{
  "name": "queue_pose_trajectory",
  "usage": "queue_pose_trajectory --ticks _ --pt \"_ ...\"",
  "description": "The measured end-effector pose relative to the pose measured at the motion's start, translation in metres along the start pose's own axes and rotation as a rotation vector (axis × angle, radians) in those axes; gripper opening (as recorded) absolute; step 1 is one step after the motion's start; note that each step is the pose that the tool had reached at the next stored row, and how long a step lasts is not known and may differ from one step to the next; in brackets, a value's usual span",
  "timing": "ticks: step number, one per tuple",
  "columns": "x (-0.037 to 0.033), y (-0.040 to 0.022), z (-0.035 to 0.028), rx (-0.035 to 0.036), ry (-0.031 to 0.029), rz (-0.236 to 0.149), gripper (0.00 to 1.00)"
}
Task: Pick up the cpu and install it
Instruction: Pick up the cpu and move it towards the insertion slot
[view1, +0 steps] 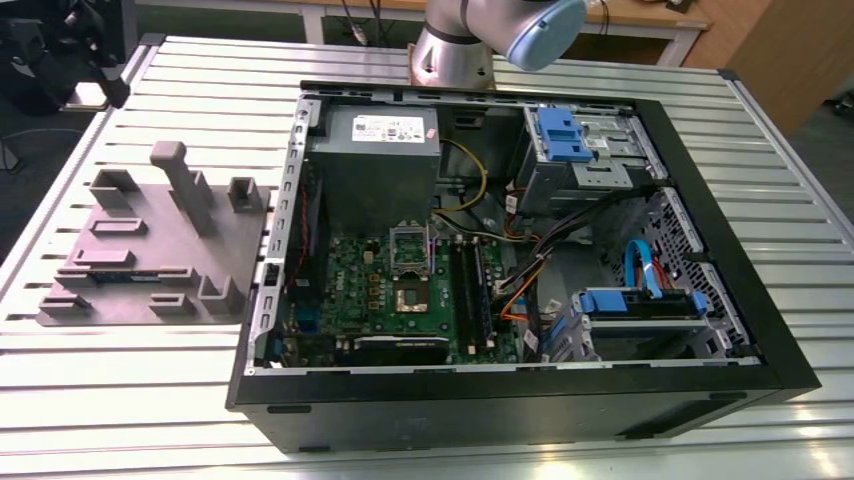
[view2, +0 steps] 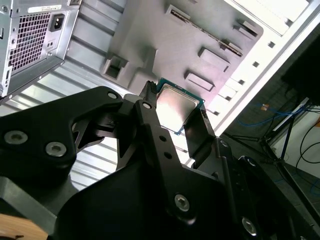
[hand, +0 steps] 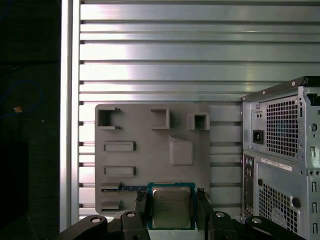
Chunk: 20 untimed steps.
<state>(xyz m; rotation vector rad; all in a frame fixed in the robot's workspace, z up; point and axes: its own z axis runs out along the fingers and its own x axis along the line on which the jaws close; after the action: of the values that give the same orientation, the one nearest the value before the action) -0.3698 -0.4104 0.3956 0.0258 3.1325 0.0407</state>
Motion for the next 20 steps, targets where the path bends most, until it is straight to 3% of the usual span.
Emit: queue_pose_trajectory --ticks 20 --pt "-0.0076 0.0001 0.0001 0.0 0.0 0.0 0.47"
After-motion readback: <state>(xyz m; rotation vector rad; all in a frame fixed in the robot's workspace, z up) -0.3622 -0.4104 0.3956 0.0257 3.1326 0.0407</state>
